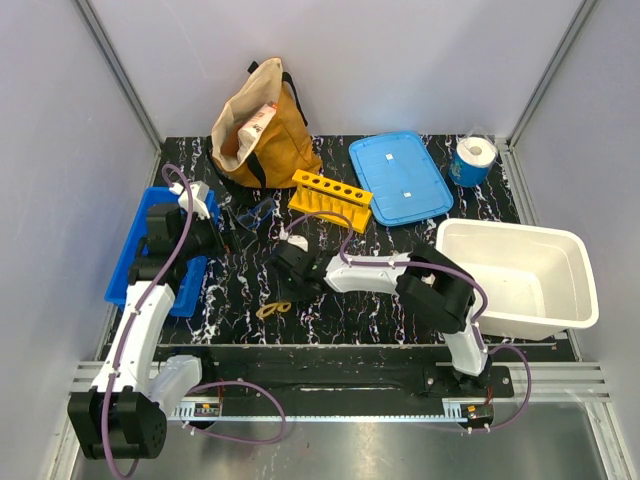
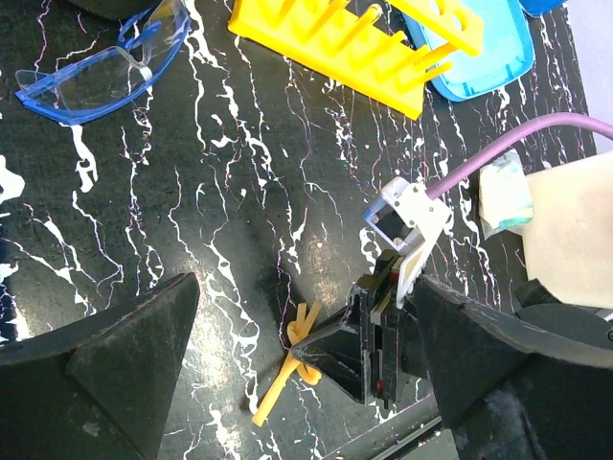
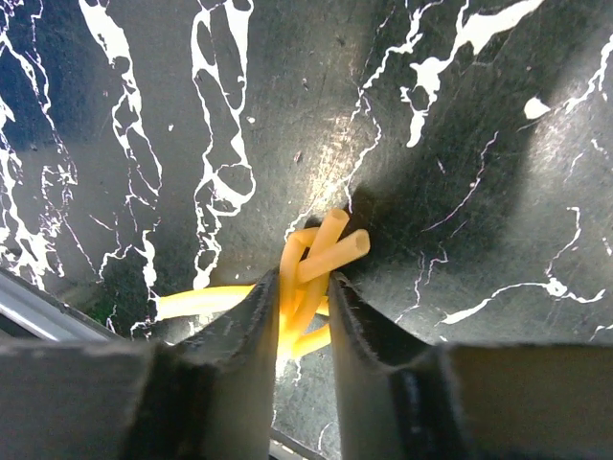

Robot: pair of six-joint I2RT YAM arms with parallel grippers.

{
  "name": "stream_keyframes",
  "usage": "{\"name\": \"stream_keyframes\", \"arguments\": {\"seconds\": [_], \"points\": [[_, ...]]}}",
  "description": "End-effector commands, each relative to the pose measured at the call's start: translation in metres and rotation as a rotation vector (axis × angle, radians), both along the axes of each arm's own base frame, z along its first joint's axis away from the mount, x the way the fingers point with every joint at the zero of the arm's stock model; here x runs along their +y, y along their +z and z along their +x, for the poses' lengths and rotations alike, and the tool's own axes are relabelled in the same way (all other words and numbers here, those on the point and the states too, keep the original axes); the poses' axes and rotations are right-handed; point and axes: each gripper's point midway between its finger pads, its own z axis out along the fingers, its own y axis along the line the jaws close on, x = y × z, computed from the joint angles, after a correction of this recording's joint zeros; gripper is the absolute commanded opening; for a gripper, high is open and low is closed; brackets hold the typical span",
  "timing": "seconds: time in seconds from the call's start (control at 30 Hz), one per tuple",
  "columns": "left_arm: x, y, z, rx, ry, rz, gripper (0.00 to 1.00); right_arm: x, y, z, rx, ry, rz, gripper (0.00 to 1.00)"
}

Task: Organize the chemistry lab equipment

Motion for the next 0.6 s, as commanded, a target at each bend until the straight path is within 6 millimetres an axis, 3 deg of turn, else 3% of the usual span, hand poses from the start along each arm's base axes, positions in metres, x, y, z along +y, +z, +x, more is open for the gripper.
{"name": "stream_keyframes", "arguments": {"seconds": [0.0,0.1,0.3,0.43,0.57], "points": [[0.001,0.013,0.007,-0.053,0.001,0.015,0.99,0.006,0.01,0.0,-0.037,0.012,-0.003,0.24],[0.001,0.013,0.006,-0.054,0.002,0.019,0.99,0.006,0.021,0.002,-0.064,0.018,0.007,0.1],[0.003,0.012,0.004,-0.061,0.002,0.033,0.99,-0.009,0.064,0.016,-0.186,-0.005,0.021,0.0],[0.001,0.011,0.005,-0.05,-0.007,0.028,0.99,-0.04,0.099,0.038,-0.282,-0.073,0.002,0.0],[-0.011,0.009,0.003,-0.043,-0.062,0.006,0.99,-0.089,0.143,0.068,-0.353,-0.188,0.016,0.0]]}}
